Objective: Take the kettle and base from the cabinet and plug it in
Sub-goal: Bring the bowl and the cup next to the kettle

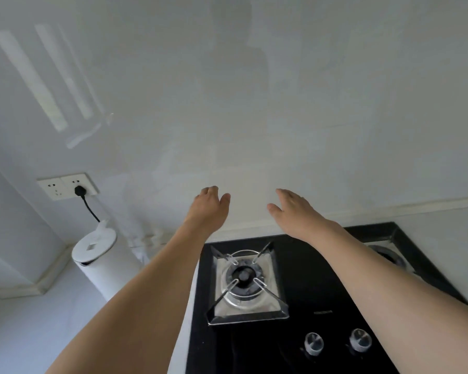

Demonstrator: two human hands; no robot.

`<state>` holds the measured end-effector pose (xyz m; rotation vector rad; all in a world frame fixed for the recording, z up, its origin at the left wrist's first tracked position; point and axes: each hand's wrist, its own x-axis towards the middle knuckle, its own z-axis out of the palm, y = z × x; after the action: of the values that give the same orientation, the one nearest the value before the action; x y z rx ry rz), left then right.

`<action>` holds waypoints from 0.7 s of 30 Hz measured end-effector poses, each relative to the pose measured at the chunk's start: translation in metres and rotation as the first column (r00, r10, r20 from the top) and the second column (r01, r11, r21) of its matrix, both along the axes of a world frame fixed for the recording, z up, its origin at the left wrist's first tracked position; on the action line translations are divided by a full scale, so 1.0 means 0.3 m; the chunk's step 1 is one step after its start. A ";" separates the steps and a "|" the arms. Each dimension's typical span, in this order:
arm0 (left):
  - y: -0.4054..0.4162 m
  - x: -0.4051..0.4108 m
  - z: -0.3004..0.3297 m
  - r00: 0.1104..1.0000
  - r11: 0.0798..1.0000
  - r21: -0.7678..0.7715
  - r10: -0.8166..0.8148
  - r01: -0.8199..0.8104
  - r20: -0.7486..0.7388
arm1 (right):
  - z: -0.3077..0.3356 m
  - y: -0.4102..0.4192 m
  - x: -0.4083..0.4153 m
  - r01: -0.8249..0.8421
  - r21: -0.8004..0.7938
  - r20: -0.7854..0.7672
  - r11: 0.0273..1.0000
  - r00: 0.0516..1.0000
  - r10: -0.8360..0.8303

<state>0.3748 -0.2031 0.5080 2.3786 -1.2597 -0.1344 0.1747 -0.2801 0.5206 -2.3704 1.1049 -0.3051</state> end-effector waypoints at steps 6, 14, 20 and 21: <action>-0.156 -0.371 -0.005 1.000 1.000 -0.010 -0.012 0.012 -0.028 | -0.011 -0.167 -0.375 0.004 -0.010 -0.056 1.000 0.998 -0.005; -0.349 -0.710 -0.026 0.992 0.993 0.014 -0.118 0.119 -0.046 | -0.009 -0.295 -0.679 0.065 -0.018 -0.055 0.998 0.996 -0.066; -0.524 -0.922 -0.069 0.975 0.977 0.048 -0.205 0.209 -0.084 | -0.065 -0.399 -0.941 0.172 -0.006 -0.074 0.985 0.982 -0.172; -0.548 -0.968 -0.072 0.970 0.972 0.050 -0.227 0.231 -0.084 | -0.074 -0.423 -0.989 0.195 -0.006 -0.081 0.981 0.977 -0.195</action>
<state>0.0843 -0.3673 0.4863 2.2450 -1.5087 -0.3365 -0.1220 -0.4069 0.4985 -2.2939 1.3794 -0.2773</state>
